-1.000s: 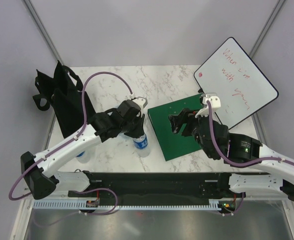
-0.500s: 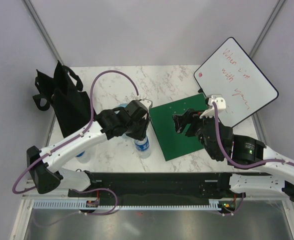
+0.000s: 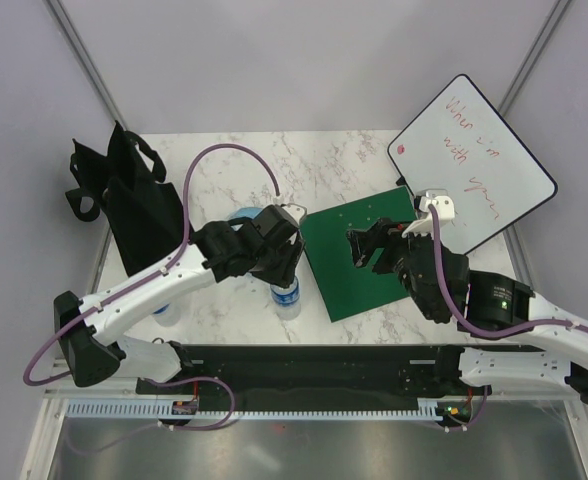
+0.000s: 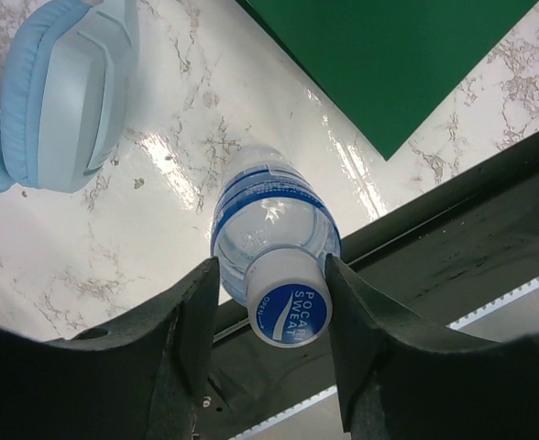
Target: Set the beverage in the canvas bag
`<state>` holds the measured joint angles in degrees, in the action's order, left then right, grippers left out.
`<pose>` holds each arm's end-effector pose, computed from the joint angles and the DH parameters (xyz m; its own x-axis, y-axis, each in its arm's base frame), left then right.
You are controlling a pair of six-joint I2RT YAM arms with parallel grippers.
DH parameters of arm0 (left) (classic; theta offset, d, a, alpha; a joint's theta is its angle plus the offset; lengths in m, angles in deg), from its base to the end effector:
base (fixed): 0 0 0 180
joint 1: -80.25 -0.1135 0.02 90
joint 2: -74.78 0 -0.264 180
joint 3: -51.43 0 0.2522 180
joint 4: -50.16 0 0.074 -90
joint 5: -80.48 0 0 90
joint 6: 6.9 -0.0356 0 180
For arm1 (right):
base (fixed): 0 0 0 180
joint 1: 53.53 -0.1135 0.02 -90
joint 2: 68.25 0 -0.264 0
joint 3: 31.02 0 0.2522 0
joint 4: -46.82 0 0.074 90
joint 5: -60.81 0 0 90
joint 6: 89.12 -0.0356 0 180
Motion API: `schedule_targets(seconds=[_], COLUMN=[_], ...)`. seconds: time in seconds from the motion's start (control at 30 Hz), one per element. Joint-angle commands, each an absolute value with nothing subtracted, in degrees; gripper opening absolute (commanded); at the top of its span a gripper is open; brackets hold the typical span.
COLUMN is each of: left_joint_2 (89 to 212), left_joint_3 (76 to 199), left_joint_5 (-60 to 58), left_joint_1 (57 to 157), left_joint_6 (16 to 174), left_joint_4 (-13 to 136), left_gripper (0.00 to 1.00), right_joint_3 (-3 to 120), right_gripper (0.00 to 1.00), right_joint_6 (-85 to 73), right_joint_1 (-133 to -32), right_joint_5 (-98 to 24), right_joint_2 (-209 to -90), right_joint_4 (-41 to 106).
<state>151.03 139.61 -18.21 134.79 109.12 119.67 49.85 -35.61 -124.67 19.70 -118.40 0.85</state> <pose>0.1567 -0.2107 0.3299 -0.7727 0.3374 -0.5377 0.4665 0.8763 -0.1206 0.0776 0.1443 0.4194 -0.2986 0.3354 -0.8935 -0.2607 0.8719 0.4144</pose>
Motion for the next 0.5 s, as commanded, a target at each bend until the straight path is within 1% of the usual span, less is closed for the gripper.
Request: schedule_targets(seconds=[0.0, 0.07, 0.1, 0.13, 0.2, 0.23, 0.4, 0.47], left_joint_2=[151.1, 151.1, 151.1, 151.1, 151.1, 151.2, 151.0, 151.2], left_joint_3=[141.9, 142.0, 142.0, 142.2, 142.7, 143.0, 145.0, 147.4], left_joint_5=[-19.0, -19.5, -19.5, -19.4, -19.3, -19.4, -20.4, -23.7], left_joint_1=[135.5, 135.7, 135.7, 135.7, 135.8, 135.7, 135.8, 135.7], left_joint_6=[110.7, 110.9, 110.9, 110.8, 110.8, 111.0, 111.0, 111.2], left_joint_4=[121.1, 121.1, 121.1, 121.2, 121.6, 121.8, 122.9, 123.9], left_gripper=[0.54, 0.47, 0.4, 0.27, 0.13, 0.02, 0.02, 0.02], right_joint_3=[50.1, 50.2, 50.2, 50.2, 50.2, 50.2, 49.8, 49.7], right_gripper=[0.73, 0.73, 0.73, 0.73, 0.73, 0.73, 0.73, 0.73], right_joint_6=[-36.2, -36.1, -36.1, -36.2, -36.2, -36.2, -36.3, -36.3], right_joint_1=[-124.7, -124.7, -124.7, -124.7, -124.6, -124.7, -124.7, -124.7], right_joint_5=[20.6, 20.6, 20.6, 20.6, 20.6, 20.6, 21.1, 20.9], right_joint_2=[-118.3, -118.4, -118.4, -118.5, -118.3, -118.3, -117.9, -117.8], right_joint_4=[0.6, 0.7, 0.7, 0.6, 0.6, 0.7, 0.6, 0.7])
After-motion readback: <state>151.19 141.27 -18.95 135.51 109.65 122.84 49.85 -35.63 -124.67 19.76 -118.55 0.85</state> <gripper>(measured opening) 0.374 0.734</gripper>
